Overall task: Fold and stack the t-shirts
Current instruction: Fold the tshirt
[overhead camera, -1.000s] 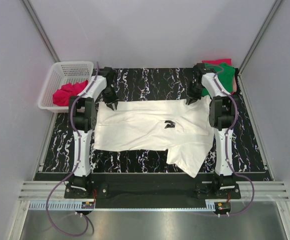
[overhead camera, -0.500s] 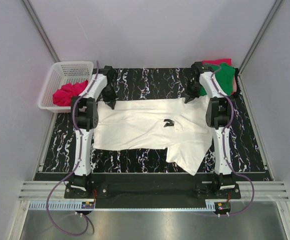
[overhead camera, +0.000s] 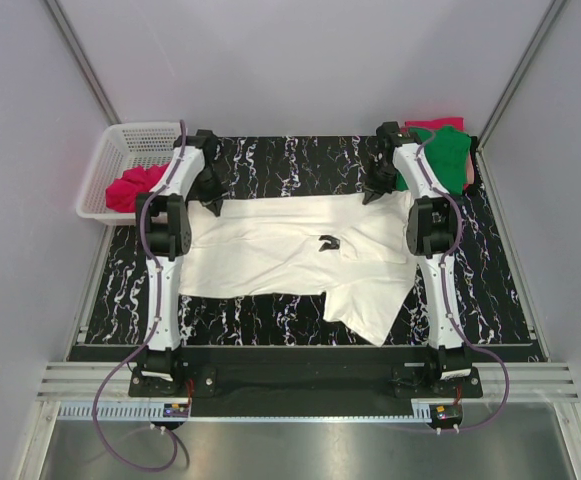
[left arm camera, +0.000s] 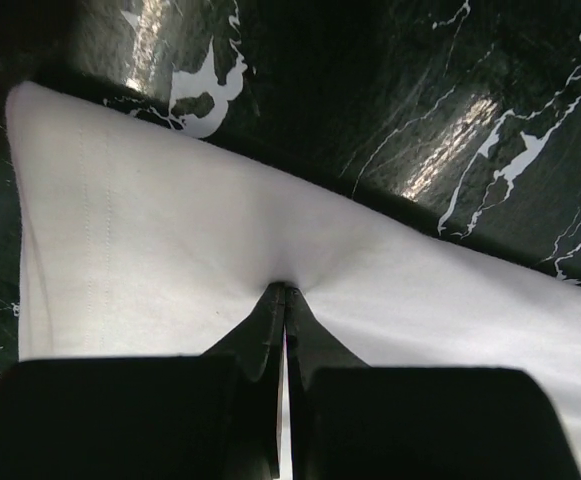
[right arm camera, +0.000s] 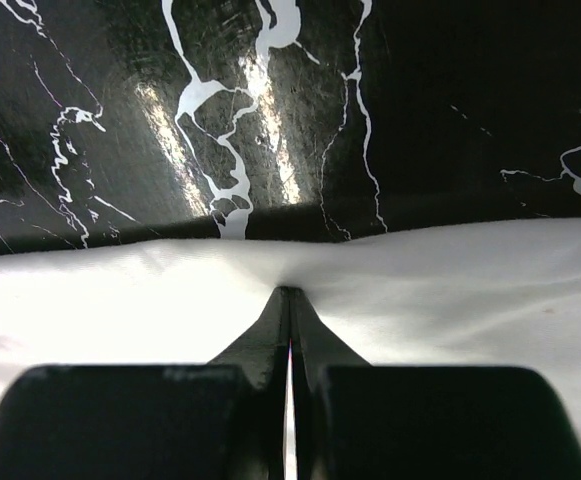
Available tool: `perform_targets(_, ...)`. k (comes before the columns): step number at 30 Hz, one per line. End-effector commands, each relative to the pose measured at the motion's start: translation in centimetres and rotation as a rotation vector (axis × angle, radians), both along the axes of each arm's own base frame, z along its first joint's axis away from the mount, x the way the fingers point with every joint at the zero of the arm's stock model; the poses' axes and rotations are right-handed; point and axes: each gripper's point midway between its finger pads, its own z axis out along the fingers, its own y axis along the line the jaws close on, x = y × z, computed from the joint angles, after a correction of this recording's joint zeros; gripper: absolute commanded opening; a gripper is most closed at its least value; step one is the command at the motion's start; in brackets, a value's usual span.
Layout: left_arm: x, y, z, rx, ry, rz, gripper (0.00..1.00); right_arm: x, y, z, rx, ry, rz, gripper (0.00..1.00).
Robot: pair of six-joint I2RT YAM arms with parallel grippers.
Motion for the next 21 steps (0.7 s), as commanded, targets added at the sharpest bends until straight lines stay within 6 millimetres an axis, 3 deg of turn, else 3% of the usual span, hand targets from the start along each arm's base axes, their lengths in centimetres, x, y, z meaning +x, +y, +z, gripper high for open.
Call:
perform_targets(1, 1.6, 1.2, -0.8, 0.008, -0.036, 0.006, 0.0, 0.5, 0.8, -0.5, 0.002, -0.005, 0.007, 0.0)
perform_targets(6, 2.1, 0.7, -1.1, -0.024, -0.052, -0.015, 0.0, 1.1, 0.9, -0.7, 0.006, -0.021, 0.004, 0.01)
perform_targets(8, 2.6, 0.0, -0.7, -0.064, -0.078, -0.036, 0.0, 1.3, 0.8, -0.8, 0.0, -0.026, 0.005, 0.11)
perform_targets(9, 2.9, -0.3, -0.2, -0.078, -0.094, -0.043, 0.14, 1.5, 0.6, -0.5, -0.01, -0.038, 0.001, 0.18)
perform_targets(12, 3.3, -1.3, 1.6, -0.139, -0.143, -0.073, 0.31, 1.9, 0.2, 1.1, -0.031, -0.072, -0.008, 0.22)
perform_targets(13, 3.5, -1.6, 2.2, -0.155, -0.161, -0.082, 0.37, 2.2, 0.1, 2.1, -0.036, -0.096, -0.012, 0.23)
perform_targets(14, 3.5, -2.2, 3.7, -0.192, -0.186, -0.093, 0.38, 2.5, 0.1, 4.2, -0.033, -0.138, -0.016, 0.23)
perform_targets(15, 3.2, -2.6, 4.1, -0.211, -0.189, -0.101, 0.38, 2.7, 0.0, 5.5, -0.033, -0.163, -0.019, 0.28)
perform_targets(16, 3.3, -3.3, 4.9, -0.248, -0.212, -0.117, 0.44, 2.8, 0.0, 8.3, -0.026, -0.216, -0.022, 0.34)
perform_targets(17, 2.8, -3.5, 6.5, -0.264, -0.234, -0.126, 0.44, 2.7, 0.0, 9.6, -0.023, -0.234, -0.024, 0.4)
perform_targets(18, 2.6, -3.7, 7.4, -0.276, -0.253, -0.134, 0.47, 2.5, 0.1, 10.9, -0.013, -0.253, -0.022, 0.41)
perform_targets(19, 2.5, -3.9, 8.4, -0.289, -0.278, -0.144, 0.47, 2.1, 0.1, 13.9, 0.001, -0.301, -0.024, 0.4)
perform_targets(21, 1.2, -4.6, 11.2, -0.337, -0.314, -0.164, 0.47, 1.1, 0.4, 15.9, 0.029, -0.314, -0.026, 0.41)
